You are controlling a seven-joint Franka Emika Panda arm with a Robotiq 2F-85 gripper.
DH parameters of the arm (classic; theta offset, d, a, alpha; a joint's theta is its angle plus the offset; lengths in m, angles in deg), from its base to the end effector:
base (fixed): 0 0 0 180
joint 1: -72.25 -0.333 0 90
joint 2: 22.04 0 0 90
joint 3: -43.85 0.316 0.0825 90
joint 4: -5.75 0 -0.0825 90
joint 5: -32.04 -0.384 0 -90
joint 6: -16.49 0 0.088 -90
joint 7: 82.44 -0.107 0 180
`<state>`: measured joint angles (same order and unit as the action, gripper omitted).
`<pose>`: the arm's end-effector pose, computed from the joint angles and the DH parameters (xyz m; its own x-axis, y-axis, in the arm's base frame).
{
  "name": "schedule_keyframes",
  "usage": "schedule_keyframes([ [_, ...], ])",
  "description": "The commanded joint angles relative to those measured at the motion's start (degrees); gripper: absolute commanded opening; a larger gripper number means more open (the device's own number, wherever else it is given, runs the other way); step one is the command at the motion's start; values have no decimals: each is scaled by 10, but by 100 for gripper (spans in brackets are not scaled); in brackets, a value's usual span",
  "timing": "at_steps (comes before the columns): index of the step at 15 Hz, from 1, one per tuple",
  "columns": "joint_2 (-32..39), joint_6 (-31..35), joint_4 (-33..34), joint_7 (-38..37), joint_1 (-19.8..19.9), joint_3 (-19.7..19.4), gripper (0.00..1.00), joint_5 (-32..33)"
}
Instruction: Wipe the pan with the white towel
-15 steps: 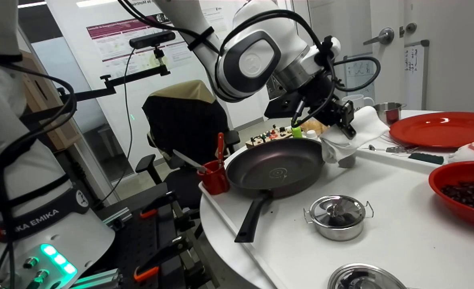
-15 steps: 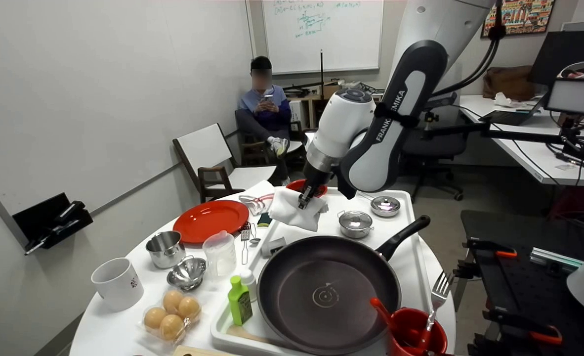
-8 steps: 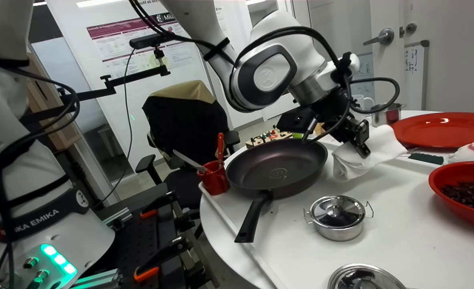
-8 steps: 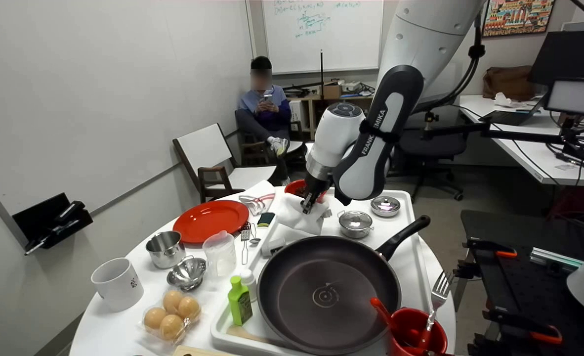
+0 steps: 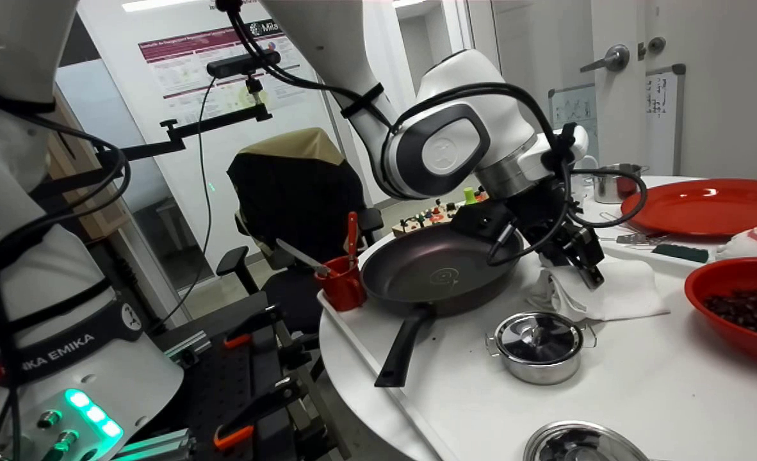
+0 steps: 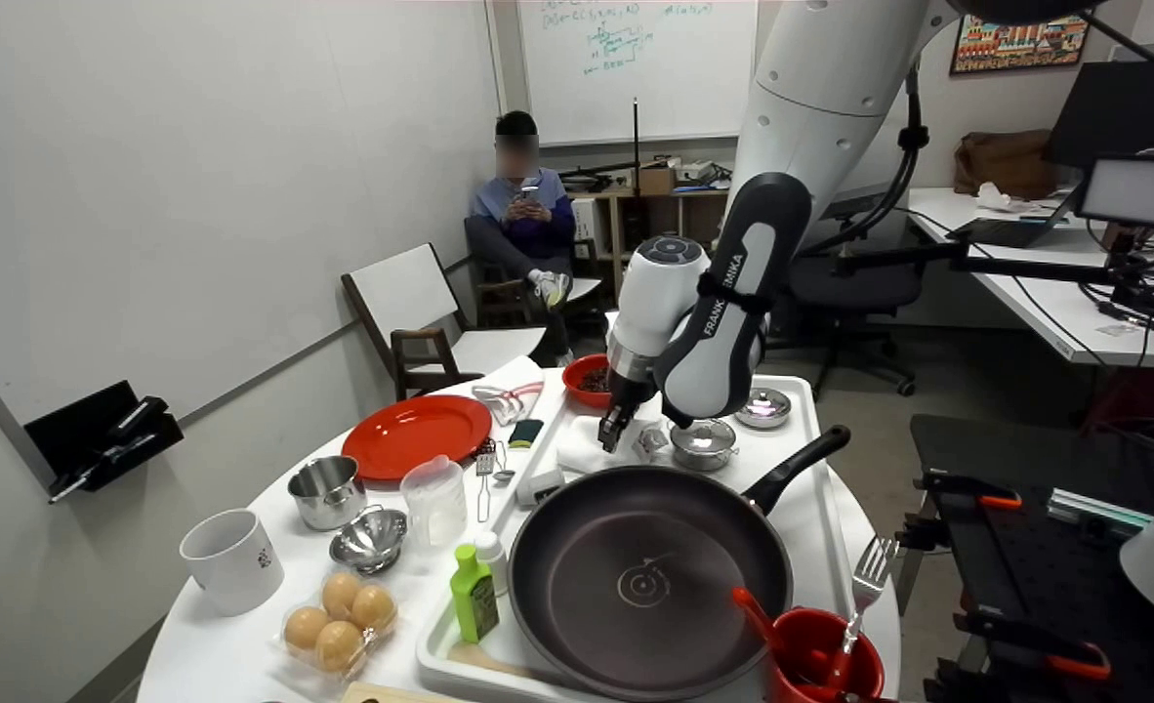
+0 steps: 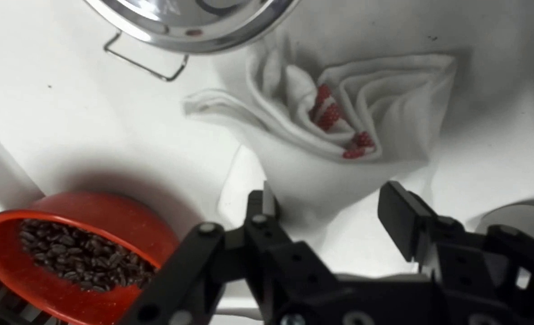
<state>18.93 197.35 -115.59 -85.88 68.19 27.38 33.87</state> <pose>0.5748 -0.1242 0.1186 0.9357 -0.1047 0.3369 -0.1718 -0.9693 0.1761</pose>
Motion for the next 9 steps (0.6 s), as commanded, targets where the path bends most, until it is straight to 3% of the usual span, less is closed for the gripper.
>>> schedule_keyframes([
  [1,3,-10,13,-3,4,13,92,-9],
  [3,-11,-1,0,0,0,16,100,-6],
  [9,-62,61,-43,4,-34,-7,100,-6],
])
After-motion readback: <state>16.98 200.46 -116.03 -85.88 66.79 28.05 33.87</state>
